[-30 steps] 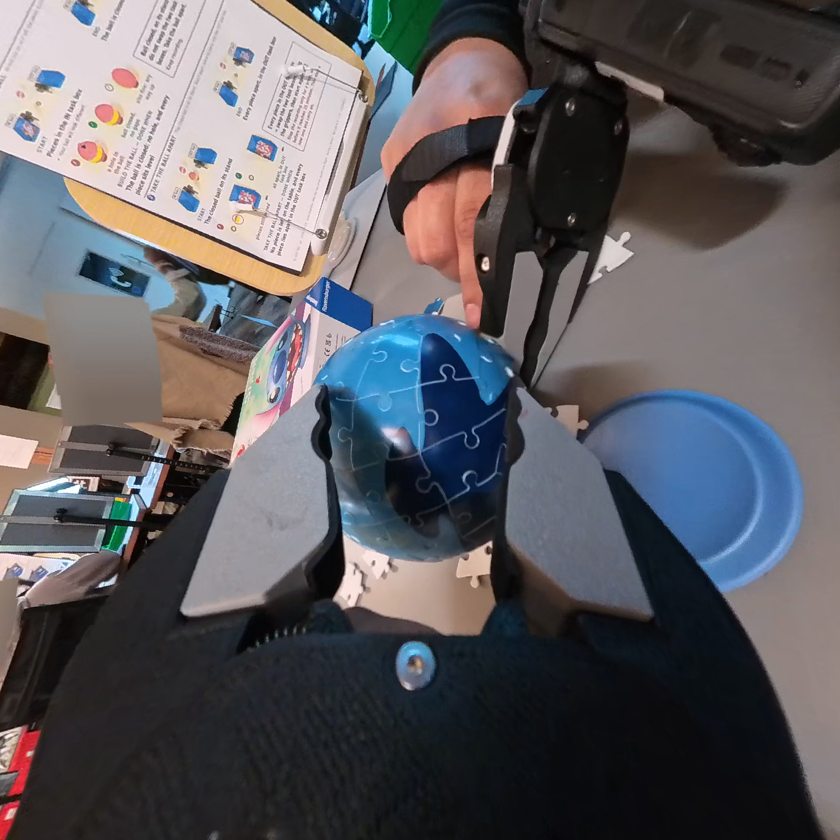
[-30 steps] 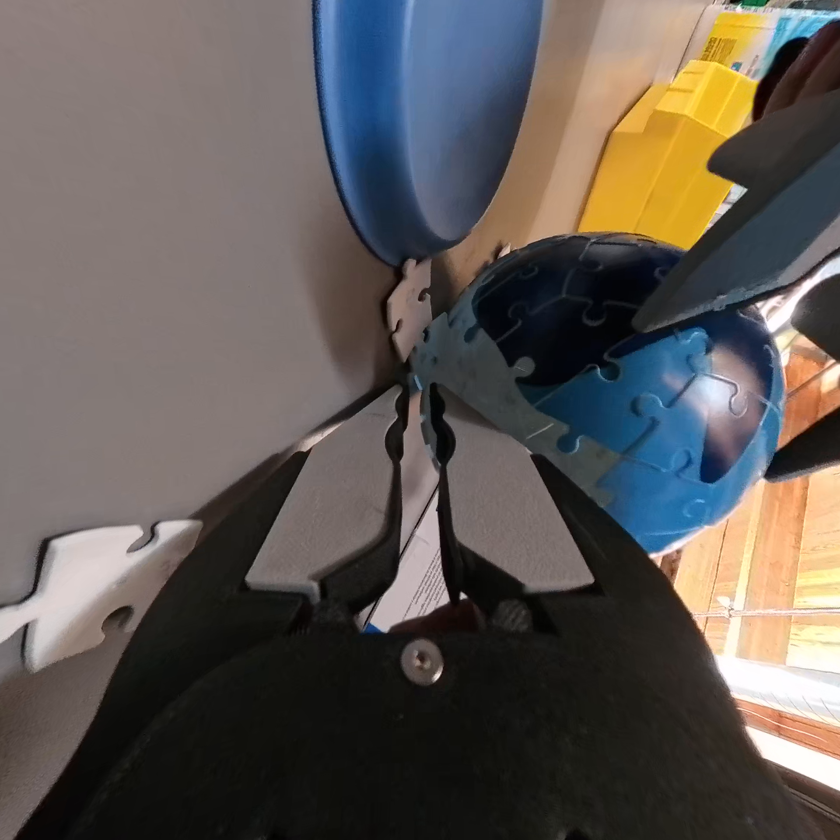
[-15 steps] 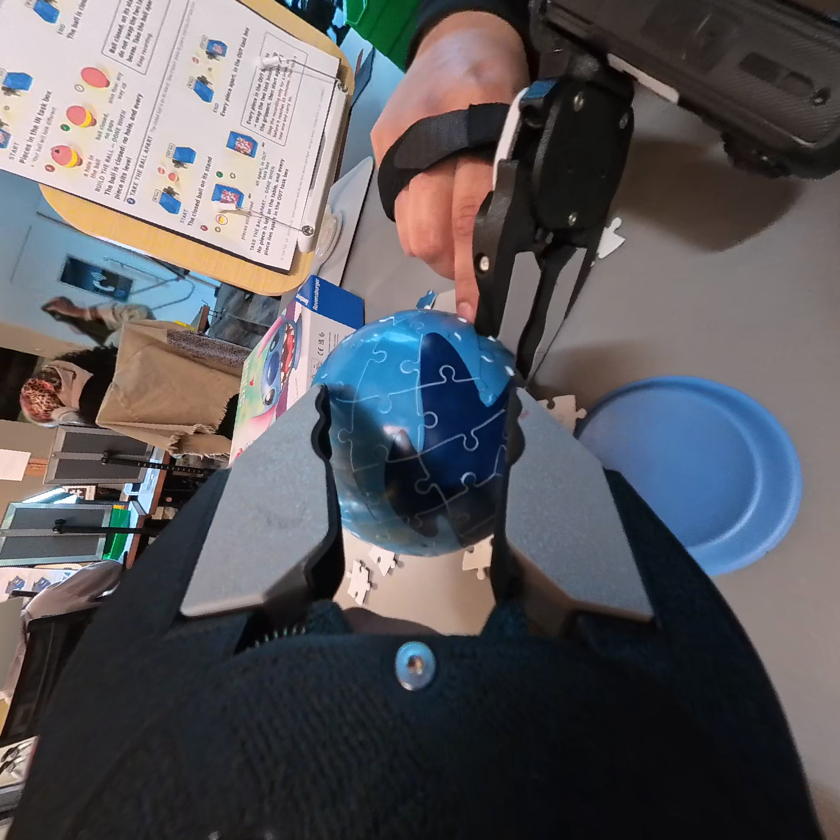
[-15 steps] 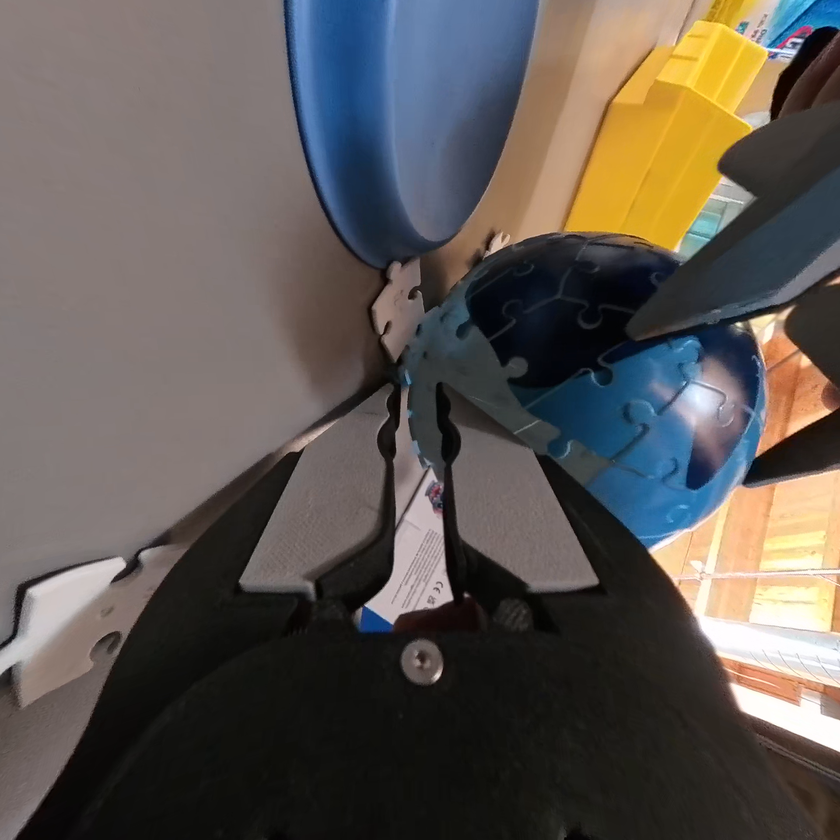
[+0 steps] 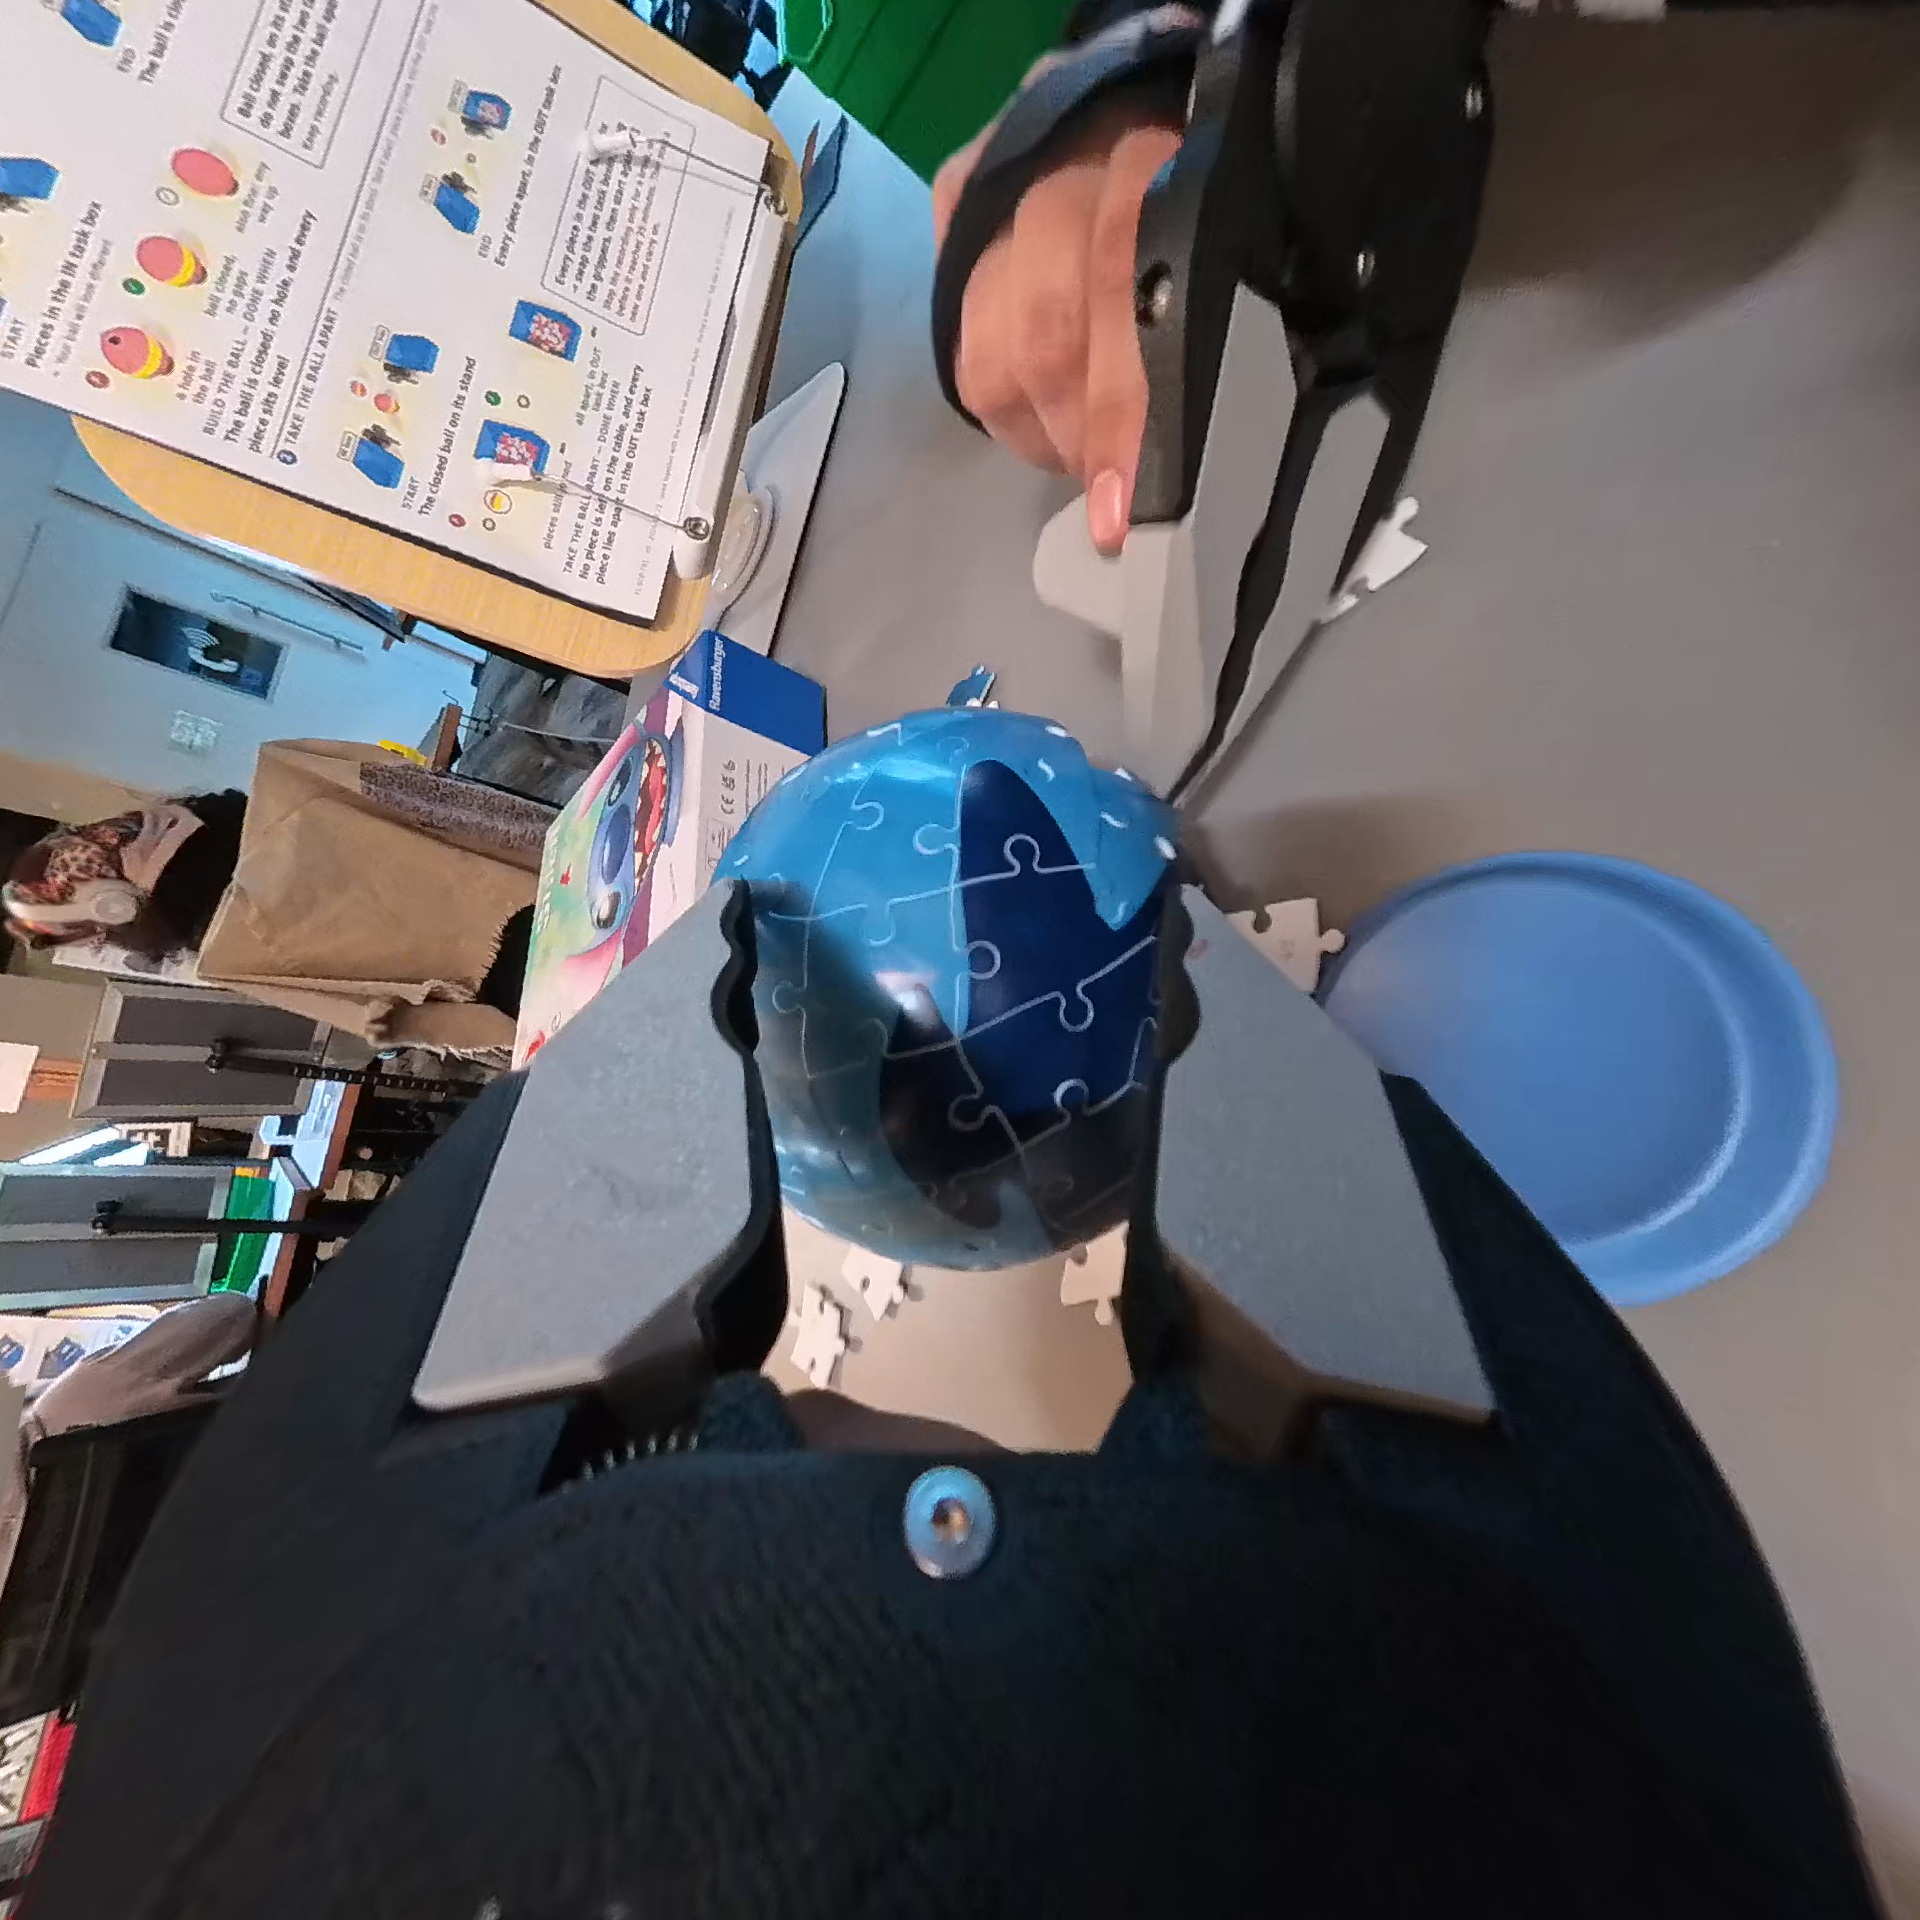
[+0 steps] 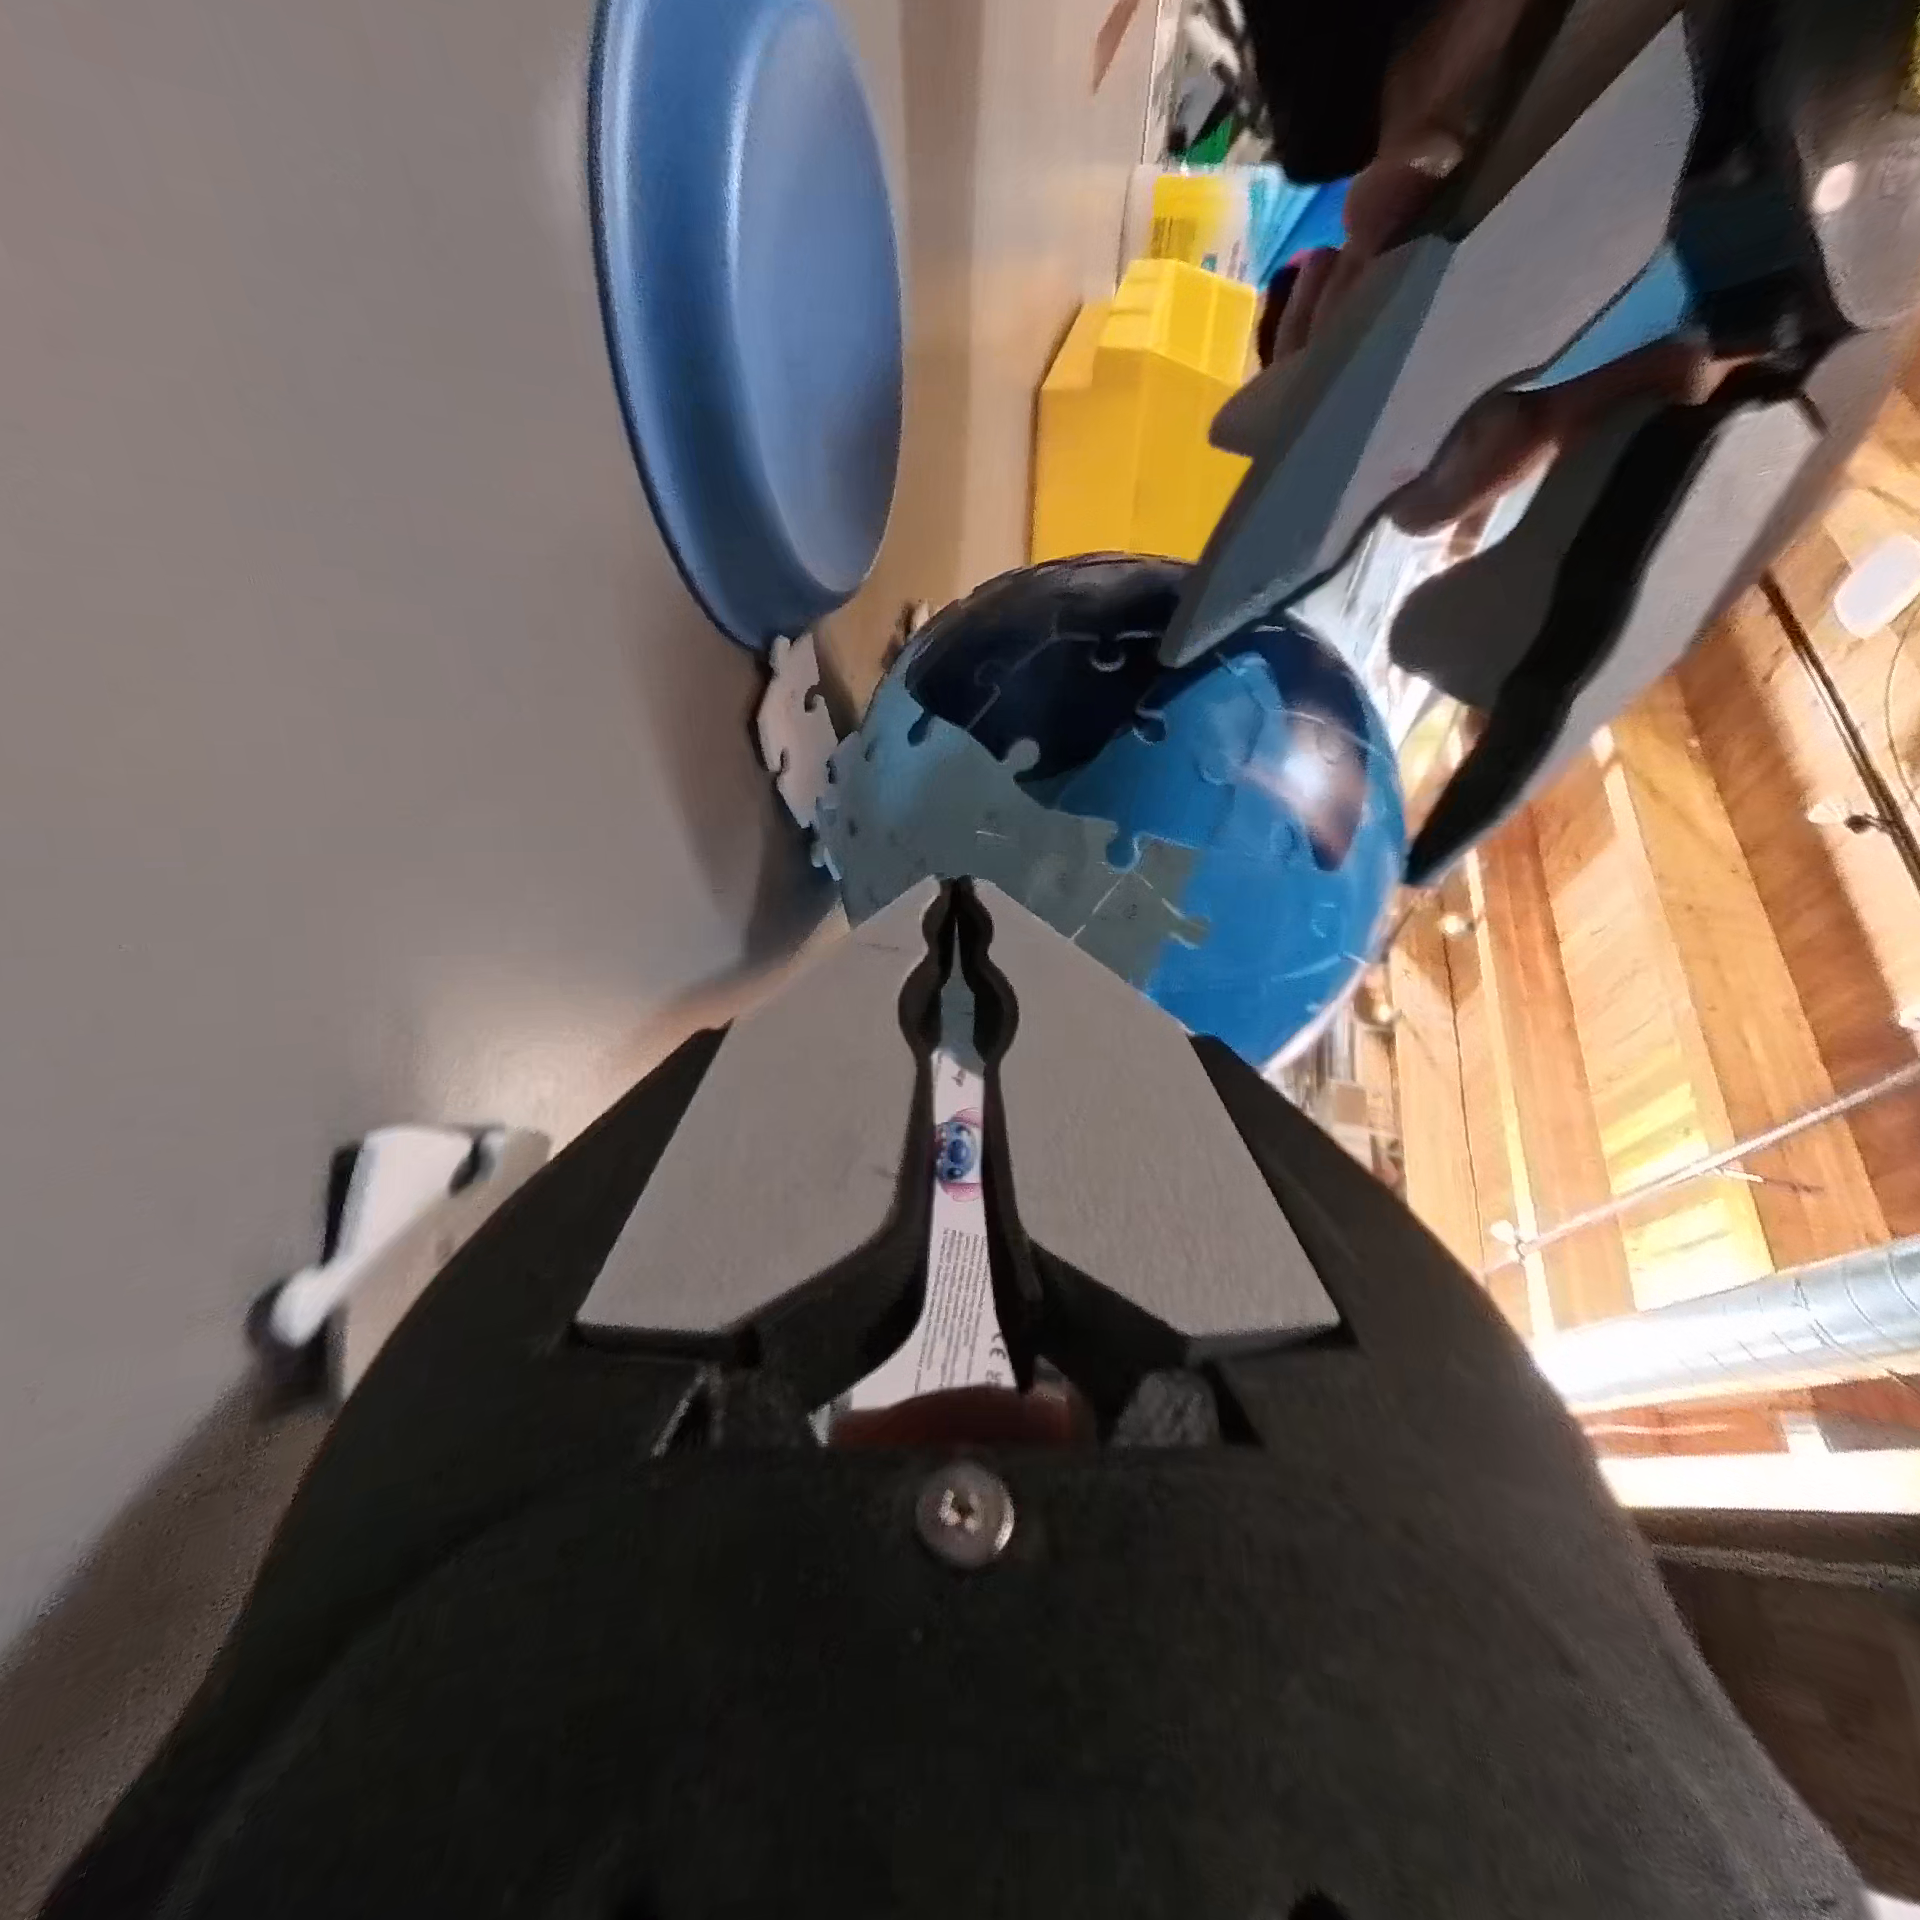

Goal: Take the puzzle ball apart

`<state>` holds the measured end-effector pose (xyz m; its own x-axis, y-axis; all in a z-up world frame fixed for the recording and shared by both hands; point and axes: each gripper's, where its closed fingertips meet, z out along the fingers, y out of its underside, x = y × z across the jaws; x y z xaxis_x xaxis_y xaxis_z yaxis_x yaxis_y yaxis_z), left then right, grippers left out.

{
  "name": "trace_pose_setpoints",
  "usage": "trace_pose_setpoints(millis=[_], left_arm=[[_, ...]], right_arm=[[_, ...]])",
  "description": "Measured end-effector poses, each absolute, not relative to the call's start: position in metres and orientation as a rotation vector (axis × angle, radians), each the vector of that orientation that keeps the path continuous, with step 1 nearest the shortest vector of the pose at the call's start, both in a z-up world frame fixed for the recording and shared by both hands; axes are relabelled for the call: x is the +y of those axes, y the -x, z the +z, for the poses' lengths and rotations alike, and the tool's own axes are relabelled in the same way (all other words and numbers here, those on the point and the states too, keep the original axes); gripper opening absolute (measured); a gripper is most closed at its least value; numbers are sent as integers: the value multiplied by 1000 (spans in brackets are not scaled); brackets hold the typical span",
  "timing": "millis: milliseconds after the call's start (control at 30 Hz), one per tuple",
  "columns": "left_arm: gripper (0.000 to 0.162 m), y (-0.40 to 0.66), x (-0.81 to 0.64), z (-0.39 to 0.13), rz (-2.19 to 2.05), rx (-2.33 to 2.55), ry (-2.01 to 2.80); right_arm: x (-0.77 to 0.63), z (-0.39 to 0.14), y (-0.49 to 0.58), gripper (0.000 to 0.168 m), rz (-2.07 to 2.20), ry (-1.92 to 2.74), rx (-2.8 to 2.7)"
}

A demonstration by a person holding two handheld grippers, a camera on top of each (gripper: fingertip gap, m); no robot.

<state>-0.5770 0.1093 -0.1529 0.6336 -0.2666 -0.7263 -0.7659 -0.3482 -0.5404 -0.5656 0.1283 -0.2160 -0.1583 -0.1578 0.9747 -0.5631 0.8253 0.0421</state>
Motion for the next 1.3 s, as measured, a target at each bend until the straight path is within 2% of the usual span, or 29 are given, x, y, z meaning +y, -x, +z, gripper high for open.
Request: trace_pose_setpoints(millis=[433,733,900,1300], left_arm=[[77,576,111,-154,659,847,1905],[76,577,109,-154,672,878,1921],[76,578,110,-154,656,890,1922],[76,580,110,-154,653,900,1927]], right_arm=[[115,-227,599,0,195,-566,-1659],[109,-230,607,0,194,-611,-1669],[114,-246,615,0,244,-524,-1867],[110,-247,615,0,191,-681,-1827]])
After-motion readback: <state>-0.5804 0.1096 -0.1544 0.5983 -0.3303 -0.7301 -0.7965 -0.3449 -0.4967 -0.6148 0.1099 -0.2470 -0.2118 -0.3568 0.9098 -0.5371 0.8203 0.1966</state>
